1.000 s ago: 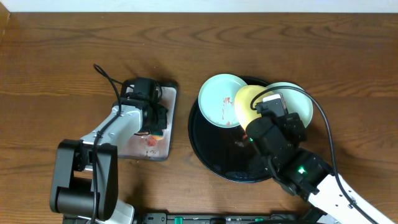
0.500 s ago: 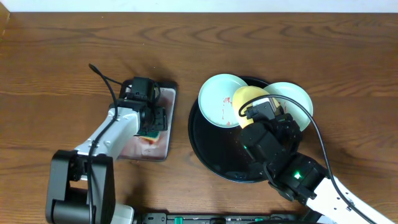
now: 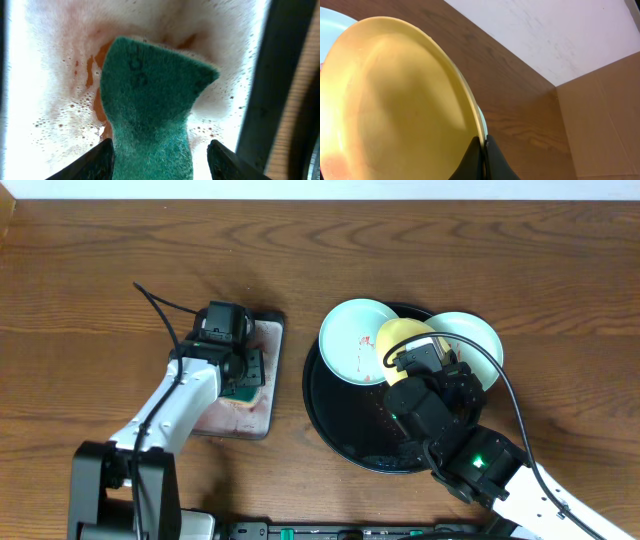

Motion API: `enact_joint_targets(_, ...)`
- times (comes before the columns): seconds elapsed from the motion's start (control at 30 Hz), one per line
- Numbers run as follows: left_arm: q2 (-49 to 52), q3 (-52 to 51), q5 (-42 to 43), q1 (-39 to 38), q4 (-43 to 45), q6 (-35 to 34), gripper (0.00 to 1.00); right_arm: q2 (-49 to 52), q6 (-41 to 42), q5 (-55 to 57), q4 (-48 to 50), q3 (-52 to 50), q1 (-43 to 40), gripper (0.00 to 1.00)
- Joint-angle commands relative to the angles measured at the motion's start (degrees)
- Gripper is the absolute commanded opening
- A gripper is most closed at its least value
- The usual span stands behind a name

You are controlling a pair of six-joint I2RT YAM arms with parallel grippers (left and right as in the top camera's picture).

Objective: Clean dirty plates on tray and stack at the side

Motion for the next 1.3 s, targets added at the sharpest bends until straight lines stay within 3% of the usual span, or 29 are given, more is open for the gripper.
enact_joint_targets(0.0,3.1,-0.6,-0.7,0.3,-0.3,0.3,0.60,-0.6,0.8,1.8,0.3,1.2,0.4,0.01)
enact_joint_targets(0.07,4.6,-0.6,-0.7,0.3,-0.1,0.3,0.60,-0.6,0.8,1.8,0.3,1.2,0.4,0.01)
enact_joint_targets(0.13,5.7,-0.6,-0.7,0.3,0.0,0.3,0.53,-0.6,0.8,1.8,0.3,1.2,0.4,0.01)
enact_joint_targets(0.33,6.9,-0.6,-0.6,0.3,0.6,0.3,0.10,-0.6,1.1,1.8,0.3,1.2,0.3,0.01)
enact_joint_targets(0.37,6.9,-0.6,-0.6,0.3,0.6,0.0,0.08,-0.6,1.7,1.8,0.3,1.2,0.2,0.01)
enact_joint_targets(0.57,6.9,-0.6,4.1,0.3,1.0,-0.8,0.07,-1.1,9.2,0.2,0.3,1.2,-4.5,0.01)
enact_joint_targets(0.73,6.9,-0.6,11.6,0.3,2.6,-1.8,0.07,-4.8,11.8,-9.9,0.3,1.2,-9.4,0.01)
enact_joint_targets(0.93,6.9,-0.6,14.5,0.2,3.0,-4.9,0.07,-10.9,15.8,-23.5,-1.1,1.2,-17.5,0.01)
enact_joint_targets(1.03,6.9,-0.6,19.2,0.0,4.4,-4.9,0.07,-12.9,17.9,-26.3,-4.1,1.2,-21.6,0.01)
enact_joint_targets(1.27,6.9,-0.6,21.1,-2.3,7.1,-6.3,0.08,-13.2,18.6,-32.2,-7.8,1.2,-29.4,0.01)
